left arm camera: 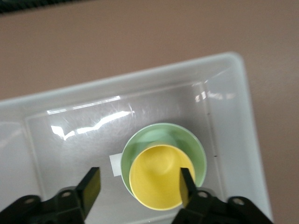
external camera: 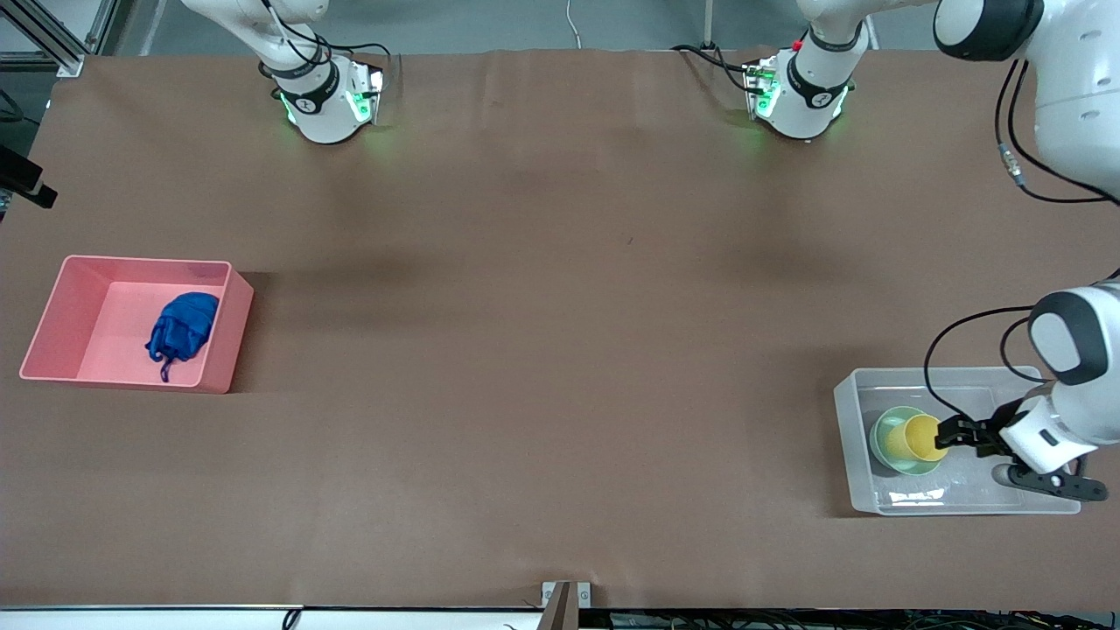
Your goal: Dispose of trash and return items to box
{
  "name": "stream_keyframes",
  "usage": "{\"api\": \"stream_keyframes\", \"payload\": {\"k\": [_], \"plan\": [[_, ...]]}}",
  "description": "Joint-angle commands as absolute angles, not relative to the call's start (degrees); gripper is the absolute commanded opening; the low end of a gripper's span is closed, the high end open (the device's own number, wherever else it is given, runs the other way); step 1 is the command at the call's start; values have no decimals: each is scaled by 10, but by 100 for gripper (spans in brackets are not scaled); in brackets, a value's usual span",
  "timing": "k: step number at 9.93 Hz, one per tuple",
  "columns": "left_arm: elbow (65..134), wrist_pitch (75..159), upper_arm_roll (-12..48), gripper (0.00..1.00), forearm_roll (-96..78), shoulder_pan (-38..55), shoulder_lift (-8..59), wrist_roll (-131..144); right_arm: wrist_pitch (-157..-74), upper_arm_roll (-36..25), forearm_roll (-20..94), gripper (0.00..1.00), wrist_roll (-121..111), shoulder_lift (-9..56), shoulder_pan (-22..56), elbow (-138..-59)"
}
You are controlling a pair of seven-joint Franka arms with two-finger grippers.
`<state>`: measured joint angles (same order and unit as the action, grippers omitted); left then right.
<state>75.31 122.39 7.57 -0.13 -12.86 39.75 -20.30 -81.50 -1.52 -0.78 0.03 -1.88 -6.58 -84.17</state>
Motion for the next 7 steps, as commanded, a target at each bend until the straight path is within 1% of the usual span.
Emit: {"api": "stream_keyframes", "payload": {"k": [1,3,5,6,7], "plan": [[794,1164,75,100,9,-103,306,-179,-810,-13,-5,100,-6,-19,-70,-839],[812,1087,75,100,11,-73,226,-143,-810,-13,-5,100,-6,-19,-71,-839],[816,1004,77,100,12,-63,159,-135,-811,-13,-5,100,-6,-19,-71,-839],[816,964,96,100,11,-67,130,-133,-811,-13,-5,100,-6,-19,-71,-839],[818,931,98,100,11,-67,100,-117,-810,-13,-5,100,-6,-19,-71,-839]]}}
